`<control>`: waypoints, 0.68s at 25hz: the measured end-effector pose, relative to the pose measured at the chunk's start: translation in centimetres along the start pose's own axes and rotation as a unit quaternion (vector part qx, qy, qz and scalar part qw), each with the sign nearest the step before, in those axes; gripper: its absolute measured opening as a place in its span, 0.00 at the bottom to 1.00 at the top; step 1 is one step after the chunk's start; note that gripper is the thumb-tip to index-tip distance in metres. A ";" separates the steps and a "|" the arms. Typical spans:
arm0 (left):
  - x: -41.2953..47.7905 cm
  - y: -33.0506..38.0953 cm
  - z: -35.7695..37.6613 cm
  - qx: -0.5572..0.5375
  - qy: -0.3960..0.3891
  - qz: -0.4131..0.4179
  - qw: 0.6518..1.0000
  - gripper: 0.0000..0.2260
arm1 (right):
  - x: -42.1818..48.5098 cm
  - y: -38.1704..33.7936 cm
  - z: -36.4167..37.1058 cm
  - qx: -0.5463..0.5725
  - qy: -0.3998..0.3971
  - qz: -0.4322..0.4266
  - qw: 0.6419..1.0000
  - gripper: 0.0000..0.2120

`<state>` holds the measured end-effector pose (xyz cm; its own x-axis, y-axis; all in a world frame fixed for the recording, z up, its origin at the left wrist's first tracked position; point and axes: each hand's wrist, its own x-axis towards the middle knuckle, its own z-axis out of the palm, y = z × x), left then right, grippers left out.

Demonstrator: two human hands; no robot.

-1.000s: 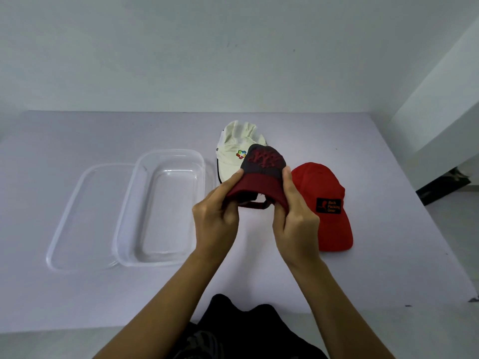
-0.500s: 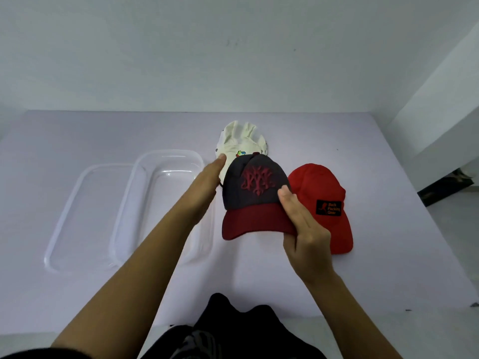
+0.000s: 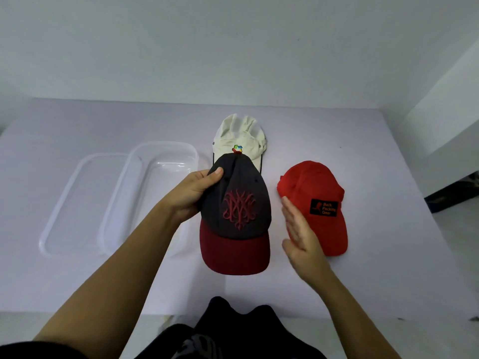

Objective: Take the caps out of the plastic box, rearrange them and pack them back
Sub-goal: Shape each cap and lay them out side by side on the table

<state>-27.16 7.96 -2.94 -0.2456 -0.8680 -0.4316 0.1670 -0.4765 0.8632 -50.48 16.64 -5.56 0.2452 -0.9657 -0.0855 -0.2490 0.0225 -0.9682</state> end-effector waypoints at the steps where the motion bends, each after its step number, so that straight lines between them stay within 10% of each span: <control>1: -0.3 -0.1 0.3 0.001 -0.007 0.008 1.000 0.18 | 0.8 -0.1 -0.8 0.046 0.037 0.030 0.998 0.31; 7: 0.5 -1.6 2.5 0.030 -0.054 0.025 0.998 0.08 | 5.9 0.4 -1.6 0.240 -0.127 0.132 0.953 0.24; 17: 4.4 -5.3 -1.2 0.163 0.045 -0.080 0.982 0.12 | 10.8 6.5 0.2 0.263 -0.070 0.275 0.922 0.16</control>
<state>-27.95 6.45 -9.75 -0.1552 -0.8014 -0.5776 -0.1859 -0.5505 0.8139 -49.25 6.45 -12.85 0.3457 -0.7280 -0.5920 0.1077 0.6575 -0.7457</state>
